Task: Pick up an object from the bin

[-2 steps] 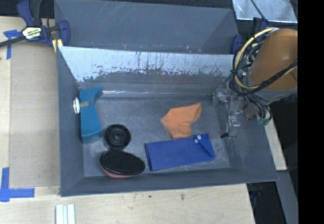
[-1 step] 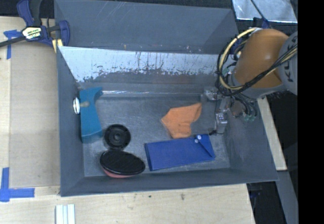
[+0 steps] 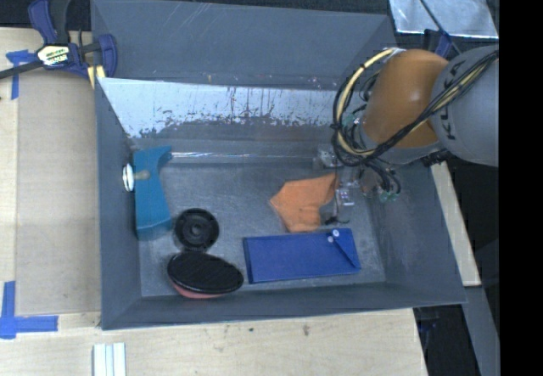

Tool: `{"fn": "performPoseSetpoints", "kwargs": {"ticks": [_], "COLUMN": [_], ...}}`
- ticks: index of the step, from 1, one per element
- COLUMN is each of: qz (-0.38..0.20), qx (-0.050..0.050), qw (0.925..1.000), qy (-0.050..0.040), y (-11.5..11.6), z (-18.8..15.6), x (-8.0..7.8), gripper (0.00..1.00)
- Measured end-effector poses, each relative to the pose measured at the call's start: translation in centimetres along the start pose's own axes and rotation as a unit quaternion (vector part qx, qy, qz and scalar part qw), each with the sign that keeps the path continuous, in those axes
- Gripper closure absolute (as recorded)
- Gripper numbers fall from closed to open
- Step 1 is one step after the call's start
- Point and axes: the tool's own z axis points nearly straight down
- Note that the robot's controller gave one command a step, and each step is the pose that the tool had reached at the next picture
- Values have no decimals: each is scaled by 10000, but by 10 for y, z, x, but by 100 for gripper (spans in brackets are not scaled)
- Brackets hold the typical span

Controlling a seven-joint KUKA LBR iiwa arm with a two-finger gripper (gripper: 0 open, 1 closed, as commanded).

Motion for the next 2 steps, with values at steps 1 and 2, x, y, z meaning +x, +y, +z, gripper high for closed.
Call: {"fn": "performPoseSetpoints", "kwargs": {"ticks": [1, 2], "qz": [-479, -479], "qx": [-1, -1], "qw": [9989, 9988], "qy": [-17, -17], "y": [41, 41], "z": [6, 6], "x": [-15, -15], "gripper": [100, 100]}}
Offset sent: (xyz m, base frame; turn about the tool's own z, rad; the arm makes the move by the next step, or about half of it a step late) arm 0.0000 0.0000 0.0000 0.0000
